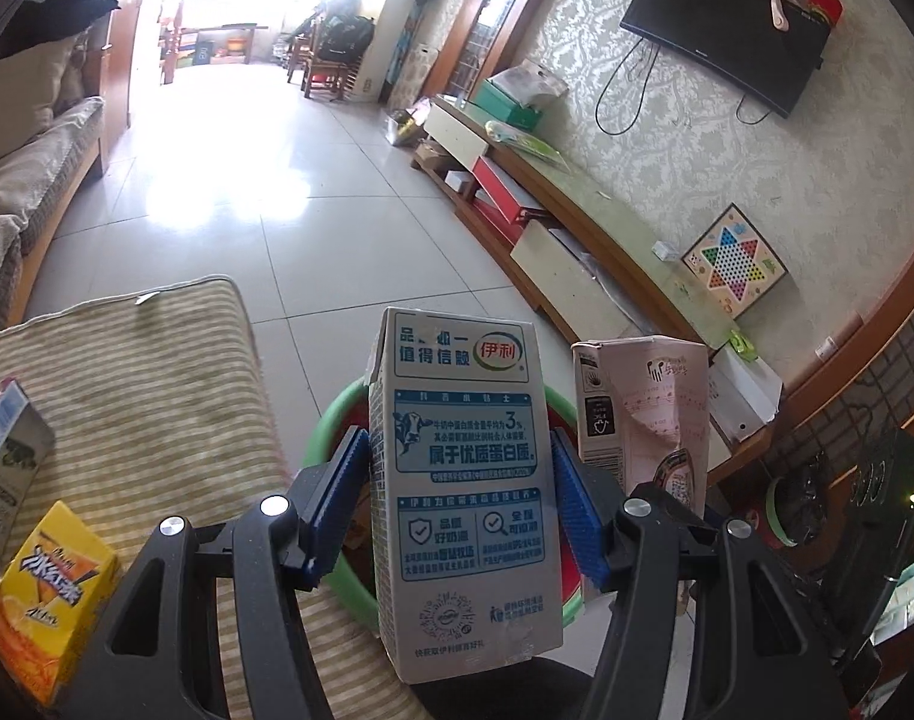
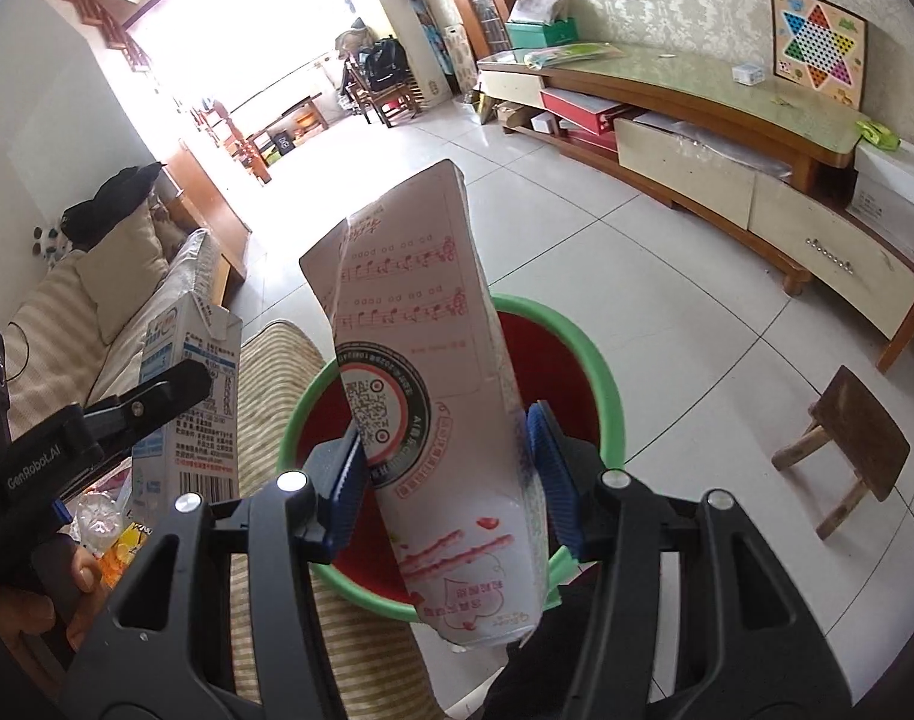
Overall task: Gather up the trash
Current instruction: 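Carry both cartons over the red bin and open both tools to drop them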
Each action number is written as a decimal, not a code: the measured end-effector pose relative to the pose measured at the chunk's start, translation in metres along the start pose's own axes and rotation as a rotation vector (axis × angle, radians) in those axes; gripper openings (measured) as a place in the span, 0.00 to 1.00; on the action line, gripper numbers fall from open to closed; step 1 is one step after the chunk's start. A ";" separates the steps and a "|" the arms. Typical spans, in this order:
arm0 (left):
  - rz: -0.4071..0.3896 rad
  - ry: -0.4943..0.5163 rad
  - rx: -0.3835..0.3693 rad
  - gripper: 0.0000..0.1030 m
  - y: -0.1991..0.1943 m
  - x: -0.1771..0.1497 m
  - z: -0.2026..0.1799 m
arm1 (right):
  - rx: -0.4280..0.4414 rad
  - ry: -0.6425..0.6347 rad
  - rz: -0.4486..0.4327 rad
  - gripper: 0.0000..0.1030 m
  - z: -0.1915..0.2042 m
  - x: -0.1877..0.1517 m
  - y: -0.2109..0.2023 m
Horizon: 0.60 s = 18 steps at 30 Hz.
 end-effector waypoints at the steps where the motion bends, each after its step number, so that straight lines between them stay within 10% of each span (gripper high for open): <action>1: 0.010 0.003 -0.010 0.56 0.004 0.000 -0.003 | -0.004 0.003 -0.001 0.49 -0.003 0.001 0.001; 5: 0.025 0.020 -0.009 0.79 0.011 0.000 -0.006 | -0.010 0.000 0.002 0.53 -0.009 0.002 0.007; 7: 0.005 0.015 -0.008 0.80 0.006 0.001 -0.002 | -0.031 0.001 -0.011 0.69 -0.012 0.003 0.007; 18: -0.034 -0.019 0.025 0.80 -0.043 0.004 0.026 | -0.036 -0.021 -0.010 0.71 0.001 -0.005 -0.013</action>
Point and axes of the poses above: each gripper's, at about its wrist camera, not at the fingertips, and y roughly the way its jaws point, z to its left, x to its top, the point moved 7 cm from there along y, roughly the way its jaws point, and after that the axes turned 9 degrees about -z, right-handed, at the moved point
